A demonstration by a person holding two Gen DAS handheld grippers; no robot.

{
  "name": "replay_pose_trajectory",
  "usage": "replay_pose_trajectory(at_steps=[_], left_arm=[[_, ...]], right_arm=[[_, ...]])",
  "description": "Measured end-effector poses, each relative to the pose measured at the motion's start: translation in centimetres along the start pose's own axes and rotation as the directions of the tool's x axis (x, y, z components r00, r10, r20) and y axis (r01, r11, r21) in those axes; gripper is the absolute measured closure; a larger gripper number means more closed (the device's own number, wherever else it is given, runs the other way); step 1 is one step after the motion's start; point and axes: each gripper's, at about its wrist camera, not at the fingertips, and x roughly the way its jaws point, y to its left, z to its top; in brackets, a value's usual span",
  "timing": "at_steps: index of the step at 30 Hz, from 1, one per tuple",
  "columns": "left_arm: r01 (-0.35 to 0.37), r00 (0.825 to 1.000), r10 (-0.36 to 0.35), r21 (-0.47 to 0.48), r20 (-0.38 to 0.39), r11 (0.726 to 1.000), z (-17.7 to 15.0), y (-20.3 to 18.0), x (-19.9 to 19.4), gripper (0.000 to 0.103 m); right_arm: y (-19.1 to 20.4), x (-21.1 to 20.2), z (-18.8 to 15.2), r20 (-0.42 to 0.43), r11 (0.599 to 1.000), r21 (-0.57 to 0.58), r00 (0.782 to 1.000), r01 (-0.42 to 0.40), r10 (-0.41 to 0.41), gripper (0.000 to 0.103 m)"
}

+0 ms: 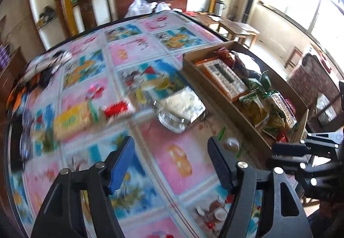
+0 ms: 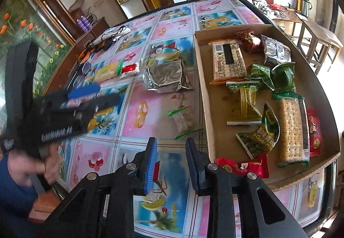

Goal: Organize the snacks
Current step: 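Move both open grippers back to the snacks on the table, then grasp the silver foil pack with the left gripper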

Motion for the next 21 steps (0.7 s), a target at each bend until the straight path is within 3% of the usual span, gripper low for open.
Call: replay_pose_trajectory(at_steps=[7,12,17,21], left_arm=[[0.108,0.994,-0.107,0.054,-0.023,0.993,4.4,-0.7,4.1,0.028],[0.121,0.990,-0.115,0.069,-0.076,0.990,6.7,-1.0,8.6,0.028],[0.191,0.970,-0.186,0.015,-0.158,0.981,6.6,-0.3,11.6,0.028],[0.220,0.962,-0.208,0.048,-0.178,0.974,5.6,-1.0,11.5,0.028]], right_arm=[[-1.9,-1.4,-0.9,0.012,0.999,0.020,0.999,0.034,-0.035,0.073],[-4.0,-3.1,-1.9,0.025,0.995,0.058,0.997,0.078,-0.079,0.071],[-6.1,-4.1,-3.1,0.021,0.987,0.115,0.993,0.110,-0.113,0.071],[-7.2,-4.6,-3.5,0.024,0.981,0.146,0.991,0.124,-0.129,0.071]])
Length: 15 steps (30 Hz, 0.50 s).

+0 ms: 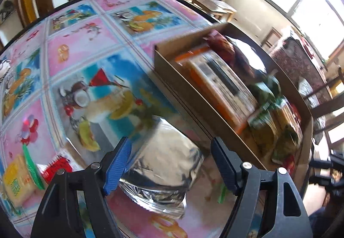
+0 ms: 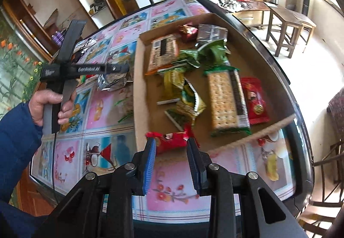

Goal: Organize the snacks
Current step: 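Grasp the silver foil pack with the left gripper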

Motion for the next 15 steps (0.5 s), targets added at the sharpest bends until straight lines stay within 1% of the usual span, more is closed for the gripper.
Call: replay_pose_trajectory(at_steps=[2,3,5,6,9,11,13,14,15], left_arm=[[0.016,1.000,-0.016,0.036,-0.008,0.999,-0.8,-0.9,-0.3,0.028],[0.008,1.000,-0.008,0.060,-0.002,0.998,-1.3,-1.4,-0.6,0.028],[-0.019,1.000,0.019,0.074,0.001,0.997,-1.5,-1.7,-0.7,0.028],[-0.027,1.000,0.027,0.071,0.000,0.997,-1.4,-1.7,-0.6,0.028],[-0.111,0.994,0.111,0.045,-0.009,0.993,-1.1,-1.2,0.2,0.028],[-0.116,0.993,0.117,0.023,-0.011,0.993,-1.2,-0.9,0.6,0.028],[-0.151,0.989,0.151,0.027,0.005,0.988,-1.5,-1.1,0.6,0.032],[-0.165,0.986,0.164,0.028,0.013,0.986,-1.7,-1.2,0.5,0.037],[-0.180,0.984,0.179,0.026,0.019,0.983,-1.9,-1.3,0.4,0.045]], right_arm=[[-0.2,-0.1,0.0,0.002,1.000,0.005,1.000,0.002,-0.002,0.071],[-0.2,-0.2,-0.1,0.003,1.000,0.005,1.000,0.003,-0.003,0.071],[-0.2,-0.3,-0.1,0.007,1.000,0.001,1.000,0.003,-0.003,0.071],[-0.2,-0.3,-0.1,0.007,1.000,0.001,1.000,0.002,-0.002,0.071],[0.0,-0.2,0.0,0.005,1.000,-0.002,1.000,-0.001,0.001,0.071],[0.3,-0.3,-0.1,0.007,1.000,-0.014,1.000,-0.004,0.004,0.071],[0.6,-0.2,0.0,0.007,1.000,-0.024,1.000,-0.005,0.005,0.071],[0.7,-0.2,0.0,0.007,0.999,-0.031,1.000,-0.008,0.008,0.071],[0.8,-0.2,0.0,0.007,0.999,-0.033,1.000,-0.012,0.012,0.071]])
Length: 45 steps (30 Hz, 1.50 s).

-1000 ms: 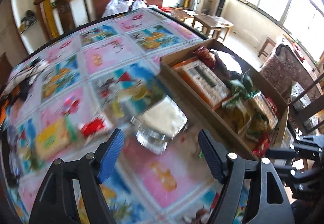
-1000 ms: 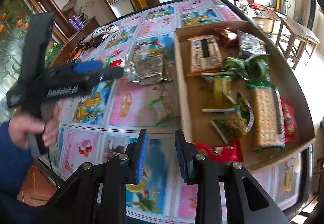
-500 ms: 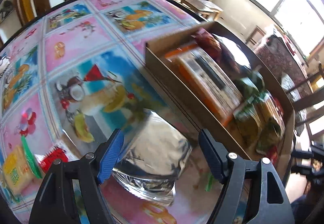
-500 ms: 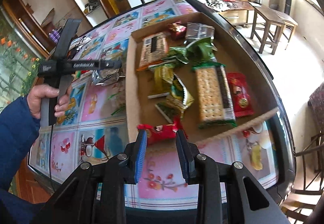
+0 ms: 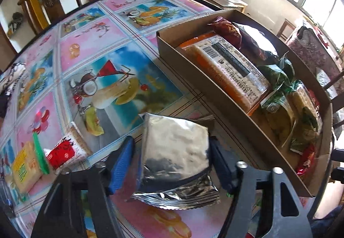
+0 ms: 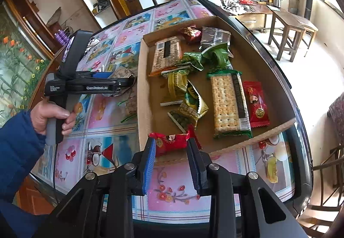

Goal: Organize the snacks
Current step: 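Grasp the silver foil pack with the left gripper, then grasp the clear green-edged pack with the right gripper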

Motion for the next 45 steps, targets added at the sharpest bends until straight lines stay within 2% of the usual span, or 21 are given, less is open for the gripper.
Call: replay_pose_trajectory(at_steps=[5,12,17,20,25,27,34,45], left_arm=[[-0.059,0.998,0.059,-0.055,0.002,0.997,-2.5,0.7,-1.4,0.047],[-0.120,0.992,0.124,-0.195,0.005,0.973,-9.3,2.5,-5.0,0.046],[-0.187,0.981,0.194,-0.248,0.000,0.950,-12.8,3.0,-6.7,0.046],[-0.210,0.976,0.217,-0.248,-0.001,0.946,-13.4,3.1,-7.0,0.046],[-0.261,0.964,0.267,-0.228,-0.005,0.938,-13.9,3.2,-7.3,0.046],[-0.277,0.959,0.282,-0.212,-0.004,0.937,-14.0,3.0,-7.4,0.046],[-0.349,0.936,0.353,-0.127,0.009,0.929,-13.8,1.8,-7.3,0.046],[-0.343,0.938,0.347,-0.133,0.009,0.930,-13.7,1.9,-7.2,0.046]], right_arm=[[1.4,0.5,0.8,0.003,0.999,-0.039,0.999,-0.036,0.036,0.071],[6.2,2.7,2.3,-0.052,0.972,-0.198,0.991,-0.128,0.120,0.071],[9.1,5.5,4.2,-0.098,0.950,-0.283,0.990,-0.130,0.107,0.070],[10.4,7.9,5.5,-0.133,0.944,-0.323,0.991,-0.073,0.031,0.070],[11.7,11.3,5.8,-0.189,0.912,-0.409,0.978,-0.003,-0.082,0.070],[11.9,11.9,5.7,-0.176,0.896,-0.442,0.975,0.043,-0.134,0.070],[12.1,13.0,5.6,-0.182,0.878,-0.472,0.964,0.086,-0.192,0.070],[12.0,13.0,5.6,-0.174,0.881,-0.461,0.963,0.104,-0.205,0.070]])
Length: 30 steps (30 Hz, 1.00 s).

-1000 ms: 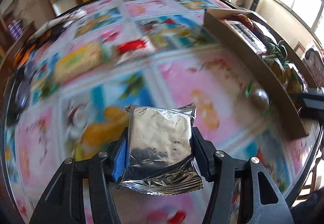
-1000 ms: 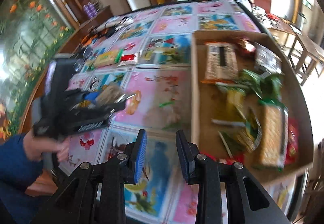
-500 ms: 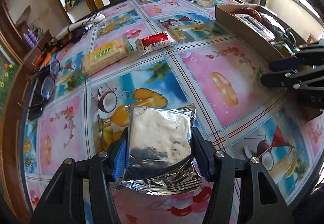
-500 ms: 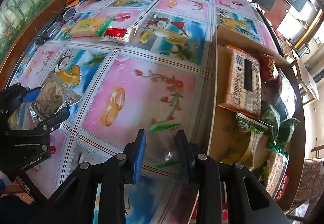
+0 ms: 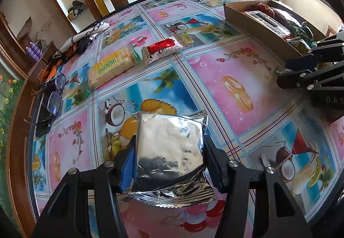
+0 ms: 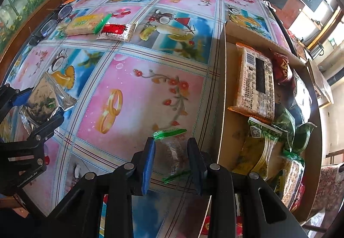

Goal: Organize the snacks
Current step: 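Grasp the clear green-edged pack with the right gripper, then carry the foil pack and clear pack in both grippers over the box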

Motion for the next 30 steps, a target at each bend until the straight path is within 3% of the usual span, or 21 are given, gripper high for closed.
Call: replay_pose_trajectory(at_steps=[8,18,30], left_arm=[[0.009,1.000,-0.009,-0.011,0.004,1.000,0.0,0.2,0.0,0.046],[0.112,0.994,-0.113,-0.087,-0.008,0.990,0.1,0.6,0.0,0.046],[0.129,0.992,-0.128,-0.074,0.014,0.989,1.3,-0.2,-1.0,0.046]], right_arm=[[0.1,0.3,-0.6,-0.001,0.999,0.019,0.999,-0.032,0.032,0.072],[2.0,-2.8,-2.1,0.100,0.972,0.062,0.971,-0.225,0.218,0.072],[0.0,-5.0,-3.0,0.195,0.953,0.142,0.952,-0.266,0.237,0.072]])
